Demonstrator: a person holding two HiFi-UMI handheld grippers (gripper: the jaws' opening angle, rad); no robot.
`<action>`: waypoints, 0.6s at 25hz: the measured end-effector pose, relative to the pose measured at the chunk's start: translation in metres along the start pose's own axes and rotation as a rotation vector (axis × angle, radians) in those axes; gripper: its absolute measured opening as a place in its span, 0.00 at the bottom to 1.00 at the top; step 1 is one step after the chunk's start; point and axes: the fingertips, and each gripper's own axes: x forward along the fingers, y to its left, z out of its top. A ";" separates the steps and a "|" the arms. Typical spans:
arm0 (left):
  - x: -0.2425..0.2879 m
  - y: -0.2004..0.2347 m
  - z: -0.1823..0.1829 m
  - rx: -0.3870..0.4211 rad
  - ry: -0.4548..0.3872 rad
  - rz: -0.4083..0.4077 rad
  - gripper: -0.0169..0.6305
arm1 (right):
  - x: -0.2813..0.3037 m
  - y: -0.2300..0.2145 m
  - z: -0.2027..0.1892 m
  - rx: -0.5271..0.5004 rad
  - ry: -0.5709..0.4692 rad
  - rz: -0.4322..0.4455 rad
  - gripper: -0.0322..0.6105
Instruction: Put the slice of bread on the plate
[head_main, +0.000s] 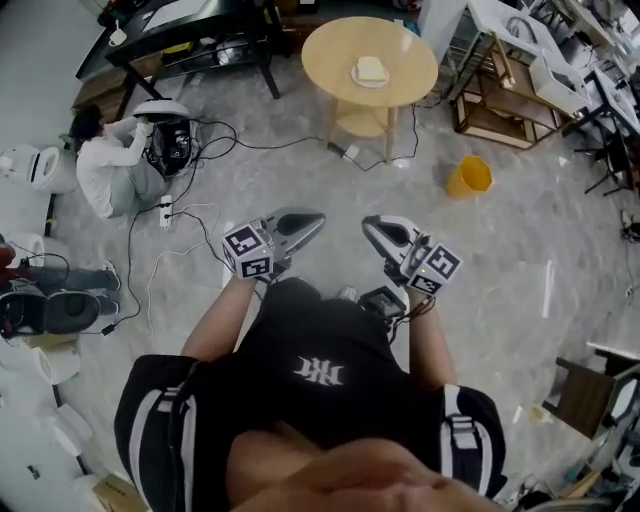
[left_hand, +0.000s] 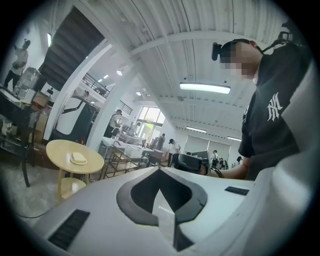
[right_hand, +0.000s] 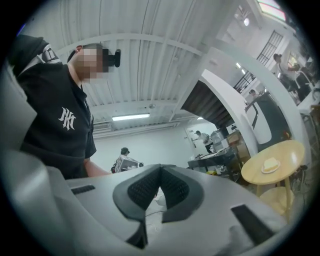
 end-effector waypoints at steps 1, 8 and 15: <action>0.000 0.002 0.002 0.011 -0.002 -0.005 0.04 | 0.002 -0.001 0.003 -0.011 0.014 -0.011 0.05; -0.012 0.009 -0.005 0.113 0.052 -0.061 0.04 | 0.039 0.001 0.017 -0.047 0.035 -0.041 0.05; -0.055 0.030 -0.011 0.030 -0.011 -0.022 0.04 | 0.080 0.006 0.010 -0.102 0.070 -0.023 0.05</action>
